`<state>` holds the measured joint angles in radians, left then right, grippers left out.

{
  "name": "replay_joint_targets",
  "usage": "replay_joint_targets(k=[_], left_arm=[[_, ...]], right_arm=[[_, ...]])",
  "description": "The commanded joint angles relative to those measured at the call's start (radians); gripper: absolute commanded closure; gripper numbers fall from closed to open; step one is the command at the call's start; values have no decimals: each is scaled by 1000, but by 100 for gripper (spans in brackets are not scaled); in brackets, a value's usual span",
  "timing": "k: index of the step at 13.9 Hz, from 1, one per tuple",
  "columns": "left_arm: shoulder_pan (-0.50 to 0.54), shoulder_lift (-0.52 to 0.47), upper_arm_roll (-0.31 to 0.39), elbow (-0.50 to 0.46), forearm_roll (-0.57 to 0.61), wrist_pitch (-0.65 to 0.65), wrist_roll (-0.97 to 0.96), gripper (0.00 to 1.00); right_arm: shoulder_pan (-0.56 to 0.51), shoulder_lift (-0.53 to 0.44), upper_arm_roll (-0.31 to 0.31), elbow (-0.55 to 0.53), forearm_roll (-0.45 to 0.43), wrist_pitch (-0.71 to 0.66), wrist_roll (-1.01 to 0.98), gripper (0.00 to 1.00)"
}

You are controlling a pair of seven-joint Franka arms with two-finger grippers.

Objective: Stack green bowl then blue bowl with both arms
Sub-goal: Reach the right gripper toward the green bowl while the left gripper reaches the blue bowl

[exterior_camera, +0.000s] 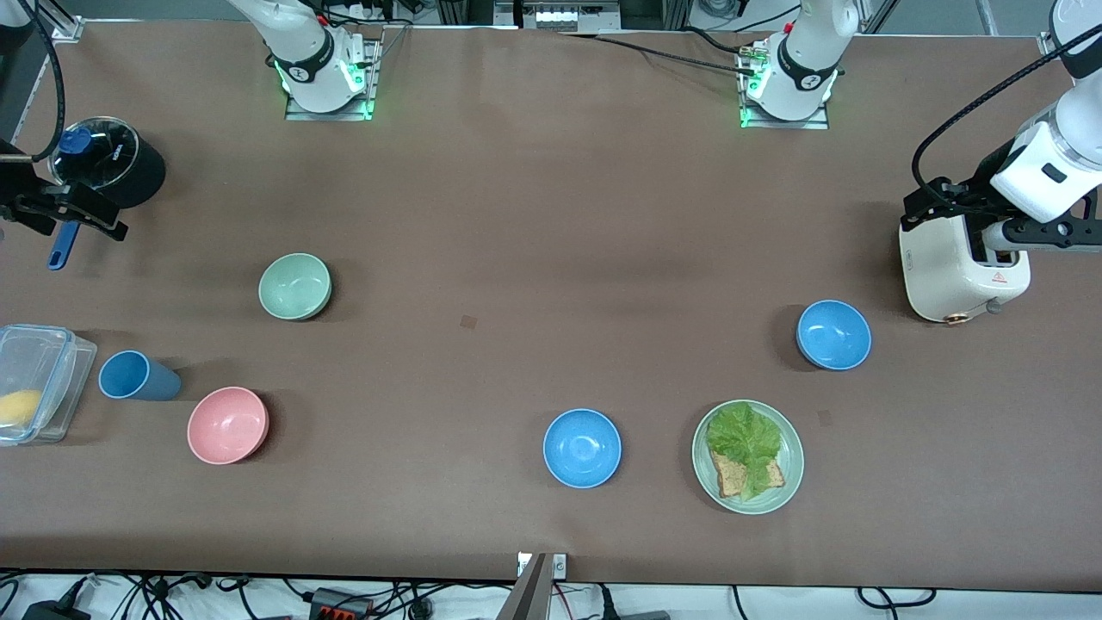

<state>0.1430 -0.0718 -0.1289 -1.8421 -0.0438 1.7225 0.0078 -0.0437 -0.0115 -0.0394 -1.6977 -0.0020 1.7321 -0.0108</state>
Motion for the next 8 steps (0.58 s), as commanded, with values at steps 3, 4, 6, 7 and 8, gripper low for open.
replay_joint_targets(k=[3,4,6,7,8], left_arm=[[6,7,0,23,-18,-20,18,0],[6,7,0,23,-18,-20,15,0],[6,7,0,21,-18,-20,15,0],[6,9,0,21,-18,-32,15,0],[6,15,0,21,-18,-40,17,0]], right_arm=[[-2,-18,7,0,-12,-12,-6,0],[-2,-18,7,0,-12,-12,-18,0],[-4,-15,6,0,-12,-9,-21,0],[-5,-9,6,0,-12,-8,-23,0],[-5,4,6,-3,-12,-8,-21,0]])
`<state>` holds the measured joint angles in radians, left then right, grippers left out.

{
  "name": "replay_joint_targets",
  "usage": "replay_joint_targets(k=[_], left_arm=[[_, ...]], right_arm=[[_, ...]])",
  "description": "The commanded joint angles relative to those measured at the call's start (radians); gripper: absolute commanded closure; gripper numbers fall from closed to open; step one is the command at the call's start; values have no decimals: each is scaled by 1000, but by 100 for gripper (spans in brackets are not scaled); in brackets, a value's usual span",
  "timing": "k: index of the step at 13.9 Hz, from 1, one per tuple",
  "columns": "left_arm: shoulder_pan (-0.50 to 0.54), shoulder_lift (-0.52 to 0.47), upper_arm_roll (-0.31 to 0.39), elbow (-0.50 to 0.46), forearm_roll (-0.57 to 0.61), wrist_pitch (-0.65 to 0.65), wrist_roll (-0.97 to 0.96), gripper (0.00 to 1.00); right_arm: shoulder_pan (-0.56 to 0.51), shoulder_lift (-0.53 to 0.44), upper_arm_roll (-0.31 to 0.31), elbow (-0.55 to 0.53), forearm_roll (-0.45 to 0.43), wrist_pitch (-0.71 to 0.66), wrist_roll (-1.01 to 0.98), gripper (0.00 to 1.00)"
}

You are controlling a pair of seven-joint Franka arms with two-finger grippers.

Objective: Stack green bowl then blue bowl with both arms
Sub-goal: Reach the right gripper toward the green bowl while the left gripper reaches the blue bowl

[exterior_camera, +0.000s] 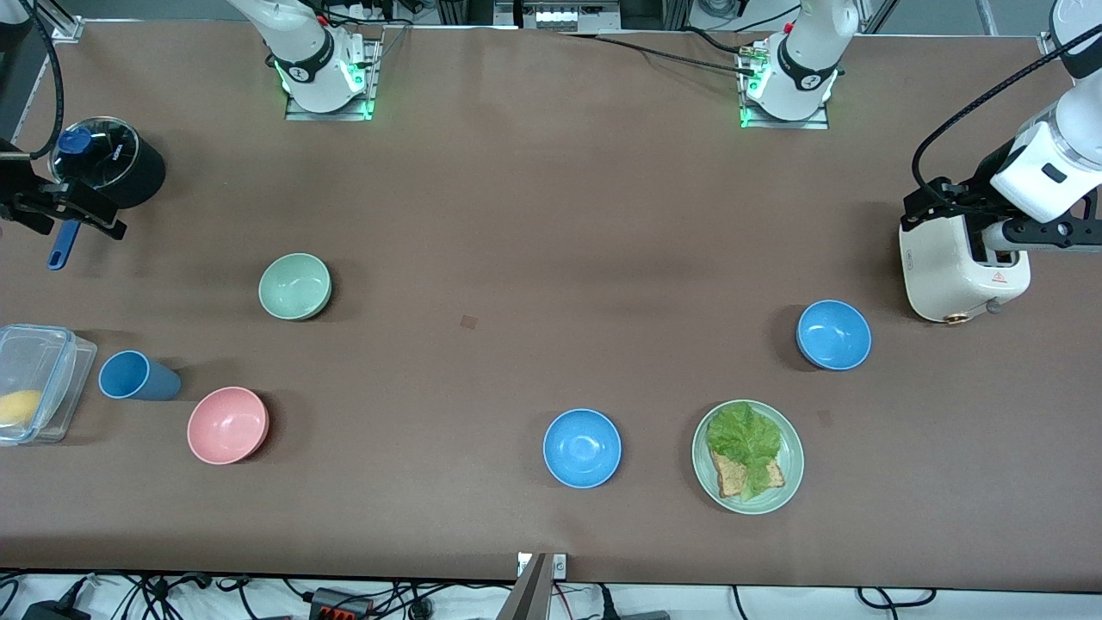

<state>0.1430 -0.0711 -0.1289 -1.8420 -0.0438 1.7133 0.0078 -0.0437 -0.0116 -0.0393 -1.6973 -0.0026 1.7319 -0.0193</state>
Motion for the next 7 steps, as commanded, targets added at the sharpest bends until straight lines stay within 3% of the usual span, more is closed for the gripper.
replay_joint_targets(k=[1,7], left_arm=[[6,31,0,23,-18,-32,14,0],[38,155,0,56,-18,-21,47,0]], right_arm=[[-5,24,6,-4,-13,-5,-13,0],[-7,201,4,-12,-30,3,-8,0]])
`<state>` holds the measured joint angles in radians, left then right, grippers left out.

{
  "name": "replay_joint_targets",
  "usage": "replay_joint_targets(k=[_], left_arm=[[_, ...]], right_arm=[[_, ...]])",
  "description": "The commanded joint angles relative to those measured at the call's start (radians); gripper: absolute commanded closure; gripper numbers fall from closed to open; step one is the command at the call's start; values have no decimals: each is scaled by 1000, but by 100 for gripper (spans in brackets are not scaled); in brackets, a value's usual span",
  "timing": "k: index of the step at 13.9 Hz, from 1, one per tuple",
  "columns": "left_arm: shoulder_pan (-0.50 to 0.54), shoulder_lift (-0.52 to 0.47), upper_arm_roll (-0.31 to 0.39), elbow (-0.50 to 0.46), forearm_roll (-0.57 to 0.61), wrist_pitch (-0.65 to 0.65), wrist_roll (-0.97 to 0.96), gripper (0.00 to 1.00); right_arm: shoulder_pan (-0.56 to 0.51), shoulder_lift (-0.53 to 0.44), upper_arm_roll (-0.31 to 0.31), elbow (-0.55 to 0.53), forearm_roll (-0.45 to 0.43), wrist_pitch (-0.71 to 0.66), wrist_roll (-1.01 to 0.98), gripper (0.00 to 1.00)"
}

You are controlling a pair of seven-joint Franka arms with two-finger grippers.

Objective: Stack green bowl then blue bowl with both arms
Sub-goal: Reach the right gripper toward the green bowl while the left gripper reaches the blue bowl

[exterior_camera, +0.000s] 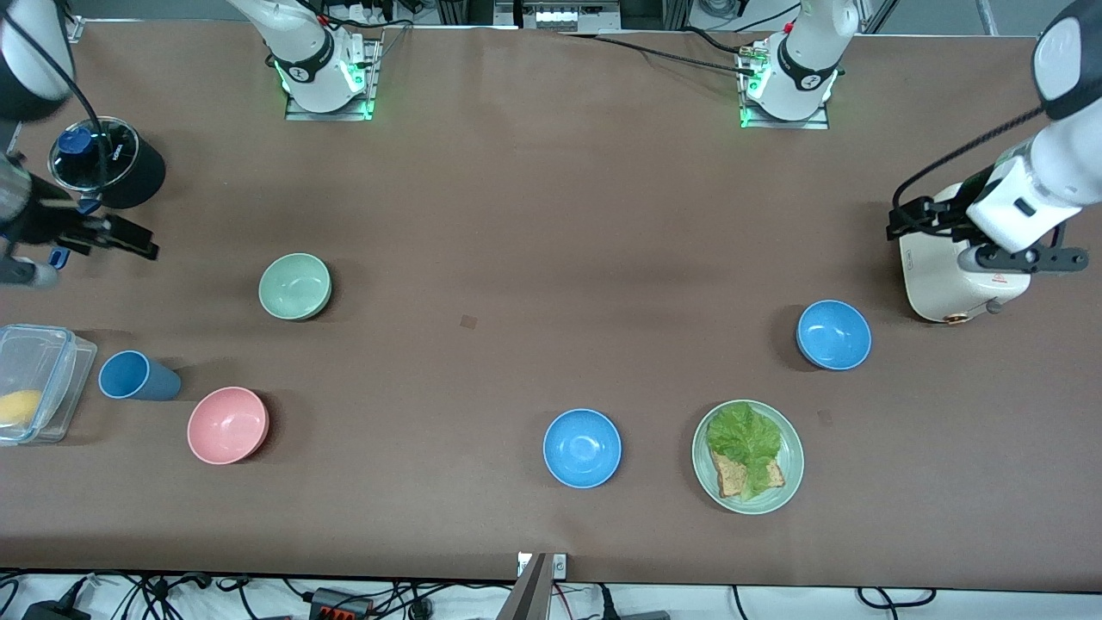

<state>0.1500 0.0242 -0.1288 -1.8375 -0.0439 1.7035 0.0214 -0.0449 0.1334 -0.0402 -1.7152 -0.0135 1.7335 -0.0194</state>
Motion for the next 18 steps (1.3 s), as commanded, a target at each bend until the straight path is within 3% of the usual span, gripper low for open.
replay_joint_targets(k=[1,5,10,18], left_arm=[[45,78,0,57,-19,-8,35,0],[77,132,1,67,-19,18,81,0],[68,171,0,86,-14,8,72,0],[65,172,-12,147,-10,-87,66,0]], right_arm=[[-7,93,3,6,-19,3,-8,0],[-10,276,5,5,-14,63,-5,0],[-7,428,6,3,4,104,-4,0],[-4,451,8,-58,38,97,-11,2]])
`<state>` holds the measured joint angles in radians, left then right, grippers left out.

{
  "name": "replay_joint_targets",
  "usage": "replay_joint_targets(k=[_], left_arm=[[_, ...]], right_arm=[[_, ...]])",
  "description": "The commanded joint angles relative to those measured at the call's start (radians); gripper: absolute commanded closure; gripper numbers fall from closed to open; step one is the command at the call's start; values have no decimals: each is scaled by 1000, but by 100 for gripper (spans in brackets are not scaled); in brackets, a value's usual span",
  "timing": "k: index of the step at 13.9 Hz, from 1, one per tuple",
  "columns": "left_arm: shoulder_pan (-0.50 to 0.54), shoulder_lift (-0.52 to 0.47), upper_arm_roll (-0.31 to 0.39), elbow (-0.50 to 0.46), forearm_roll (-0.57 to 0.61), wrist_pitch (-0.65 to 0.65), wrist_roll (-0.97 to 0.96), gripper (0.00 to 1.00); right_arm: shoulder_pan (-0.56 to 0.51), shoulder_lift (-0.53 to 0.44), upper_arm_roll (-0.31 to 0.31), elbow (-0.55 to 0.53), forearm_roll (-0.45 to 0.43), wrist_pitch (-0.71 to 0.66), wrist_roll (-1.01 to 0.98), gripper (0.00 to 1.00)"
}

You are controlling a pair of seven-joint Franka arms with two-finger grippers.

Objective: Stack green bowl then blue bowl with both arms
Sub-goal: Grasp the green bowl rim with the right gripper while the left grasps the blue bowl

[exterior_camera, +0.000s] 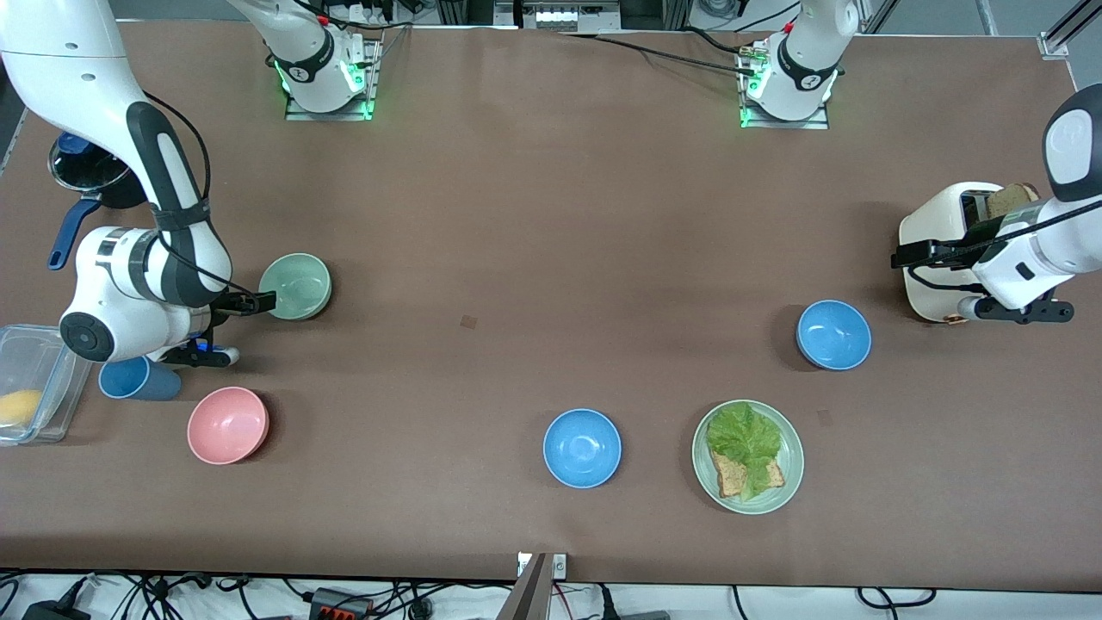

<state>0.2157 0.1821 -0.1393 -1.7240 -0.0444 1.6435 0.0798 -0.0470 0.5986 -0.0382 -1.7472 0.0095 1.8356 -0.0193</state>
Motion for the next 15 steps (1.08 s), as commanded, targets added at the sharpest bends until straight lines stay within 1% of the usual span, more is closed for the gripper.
replay_joint_targets(k=[1,2,3,5,6,7,8,11,13,15], left_arm=[[-1,14,-2,34,-9,-27,6,0],[-2,13,-3,35,-11,-27,5,0],[-3,13,-3,35,-14,-27,5,0],[-1,16,-3,35,-18,-19,6,0],[1,23,-3,35,-18,-14,8,0],[1,42,-3,35,-18,-4,8,0],[7,57,-3,34,-18,33,14,0],[4,102,-3,27,-18,85,15,0],[4,134,-3,27,-18,116,17,0],[7,169,-3,24,-18,151,17,0]], right_arm=[[-2,-14,6,-34,15,-6,-10,14],[-2,-14,6,-35,15,-6,-13,25],[-2,-13,6,-37,15,-6,-13,40],[3,-13,8,-37,17,-7,-13,73],[9,-13,8,-37,17,-9,-13,88],[13,-10,8,-37,17,-12,-11,96],[15,-10,11,-35,17,-15,-13,100],[15,-17,52,-5,24,-48,-8,100],[15,-19,81,58,82,-106,-8,100],[29,-20,136,118,116,-137,7,100]])
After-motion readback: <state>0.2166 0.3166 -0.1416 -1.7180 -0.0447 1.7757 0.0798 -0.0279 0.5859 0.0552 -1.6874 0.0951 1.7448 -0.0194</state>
